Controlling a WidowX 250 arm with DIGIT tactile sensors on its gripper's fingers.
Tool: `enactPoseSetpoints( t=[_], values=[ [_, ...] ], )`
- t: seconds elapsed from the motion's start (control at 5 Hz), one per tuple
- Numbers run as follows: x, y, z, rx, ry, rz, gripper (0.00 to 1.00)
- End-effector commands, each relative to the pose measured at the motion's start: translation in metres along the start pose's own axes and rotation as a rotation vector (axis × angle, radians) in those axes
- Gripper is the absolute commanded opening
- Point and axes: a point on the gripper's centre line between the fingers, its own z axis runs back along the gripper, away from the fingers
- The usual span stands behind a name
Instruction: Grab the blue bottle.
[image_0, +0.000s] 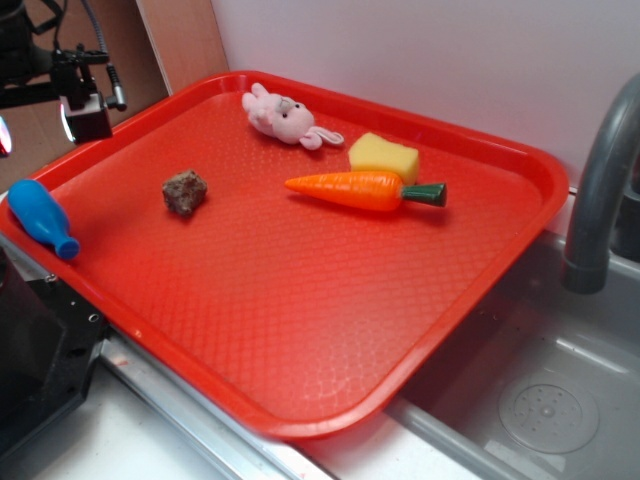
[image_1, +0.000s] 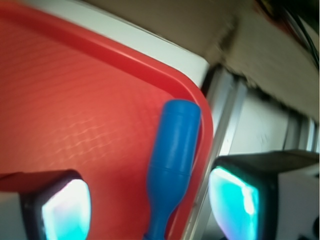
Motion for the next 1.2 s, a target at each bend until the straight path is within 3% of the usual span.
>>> enactPoseSetpoints(
  t=[0.0,0.2,0.6,0.8,1.0],
  values=[
    [0.006,0.014,-0.028,-0.055,0.028,-0.084,1.0],
    [0.007,0.008,-0.043,-0.087,0.063,-0.143,1.0],
    [0.006,-0.015,-0.054,-0.063,0.079,-0.246,1.0],
    [-0.015,-0.002,-0.063,-0.09,0.088,-0.452,1.0],
    [-0.021,-0.006,-0.06,-0.189,0.113,-0.635,0.0]
  ],
)
